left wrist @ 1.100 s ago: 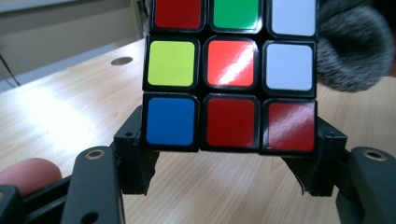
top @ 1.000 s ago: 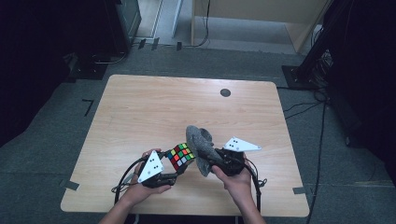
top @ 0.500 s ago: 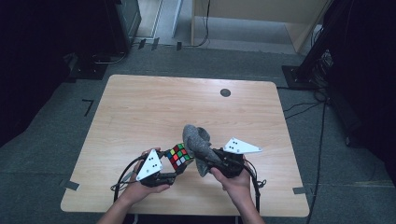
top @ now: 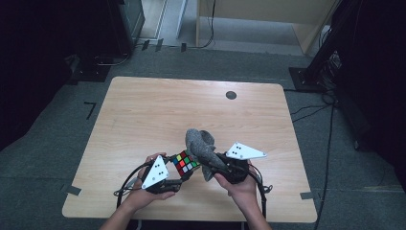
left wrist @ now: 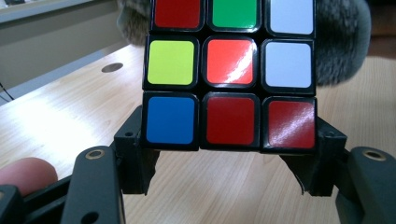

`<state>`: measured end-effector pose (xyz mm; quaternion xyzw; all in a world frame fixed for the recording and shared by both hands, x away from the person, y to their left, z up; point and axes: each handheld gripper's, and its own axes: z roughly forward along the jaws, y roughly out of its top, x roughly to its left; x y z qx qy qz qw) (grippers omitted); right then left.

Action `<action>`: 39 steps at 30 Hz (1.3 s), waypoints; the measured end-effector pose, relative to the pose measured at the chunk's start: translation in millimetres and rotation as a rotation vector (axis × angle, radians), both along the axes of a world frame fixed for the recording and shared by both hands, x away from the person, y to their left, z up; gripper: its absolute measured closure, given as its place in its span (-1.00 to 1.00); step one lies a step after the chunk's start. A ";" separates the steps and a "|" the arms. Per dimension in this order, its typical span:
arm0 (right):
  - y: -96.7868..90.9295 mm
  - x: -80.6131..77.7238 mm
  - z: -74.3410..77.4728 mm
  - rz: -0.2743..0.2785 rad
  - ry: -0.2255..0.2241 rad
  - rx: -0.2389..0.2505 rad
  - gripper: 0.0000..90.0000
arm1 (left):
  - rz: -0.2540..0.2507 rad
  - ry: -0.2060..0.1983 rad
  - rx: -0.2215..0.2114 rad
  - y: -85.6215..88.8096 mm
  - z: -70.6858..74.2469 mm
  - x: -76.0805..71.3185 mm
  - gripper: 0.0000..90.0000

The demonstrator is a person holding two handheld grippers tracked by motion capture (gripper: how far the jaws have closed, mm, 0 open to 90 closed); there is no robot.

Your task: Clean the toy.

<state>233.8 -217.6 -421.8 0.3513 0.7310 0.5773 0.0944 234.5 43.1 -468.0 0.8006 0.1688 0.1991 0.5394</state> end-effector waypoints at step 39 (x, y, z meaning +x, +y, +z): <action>9.6 -3.4 -1.1 0.022 -0.027 0.014 0.59 | 0.027 0.016 0.011 1.6 -2.9 3.2 -0.24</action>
